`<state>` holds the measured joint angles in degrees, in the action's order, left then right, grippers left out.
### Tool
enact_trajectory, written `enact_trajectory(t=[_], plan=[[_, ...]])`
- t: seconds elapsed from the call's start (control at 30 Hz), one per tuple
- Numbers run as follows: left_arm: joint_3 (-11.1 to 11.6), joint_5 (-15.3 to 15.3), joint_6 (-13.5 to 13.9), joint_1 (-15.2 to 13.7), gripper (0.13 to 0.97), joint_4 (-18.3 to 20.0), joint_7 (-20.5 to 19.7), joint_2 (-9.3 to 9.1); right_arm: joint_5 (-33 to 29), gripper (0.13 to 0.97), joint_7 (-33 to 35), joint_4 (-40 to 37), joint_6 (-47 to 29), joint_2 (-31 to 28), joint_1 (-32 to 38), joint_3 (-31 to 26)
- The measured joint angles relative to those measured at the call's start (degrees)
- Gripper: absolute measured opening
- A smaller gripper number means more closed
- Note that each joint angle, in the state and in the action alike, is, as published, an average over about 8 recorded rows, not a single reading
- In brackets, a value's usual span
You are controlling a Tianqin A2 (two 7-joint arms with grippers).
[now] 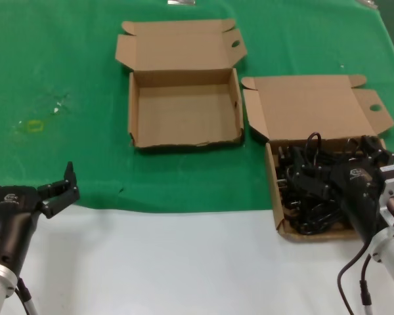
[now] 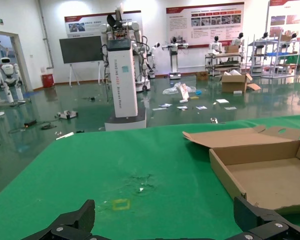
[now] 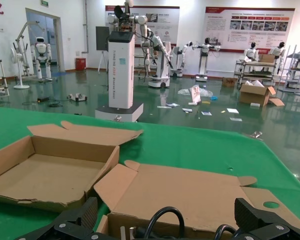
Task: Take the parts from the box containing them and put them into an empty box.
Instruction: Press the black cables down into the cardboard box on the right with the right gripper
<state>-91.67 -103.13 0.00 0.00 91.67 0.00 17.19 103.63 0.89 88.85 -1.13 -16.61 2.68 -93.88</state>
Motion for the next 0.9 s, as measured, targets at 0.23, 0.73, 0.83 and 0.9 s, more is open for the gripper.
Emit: enact_trajectory(t=[0.23, 0.73, 0.83, 0.9], plan=[[0.00, 0.00, 0.00, 0.00, 0.966, 0.00, 0.00, 0.00, 0.00, 0.966, 0.00, 0.00, 0.00, 0.00, 0.00, 0.00], [0.00, 0.00, 0.00, 0.00, 0.966, 0.00, 0.00, 0.00, 0.00, 0.966, 0.00, 0.00, 0.00, 0.00, 0.00, 0.00], [0.00, 0.00, 0.00, 0.00, 0.966, 0.00, 0.00, 0.00, 0.00, 0.966, 0.00, 0.00, 0.00, 0.00, 0.00, 0.00], [0.00, 0.00, 0.00, 0.00, 0.966, 0.00, 0.00, 0.00, 0.00, 0.966, 0.00, 0.00, 0.00, 0.00, 0.00, 0.00]])
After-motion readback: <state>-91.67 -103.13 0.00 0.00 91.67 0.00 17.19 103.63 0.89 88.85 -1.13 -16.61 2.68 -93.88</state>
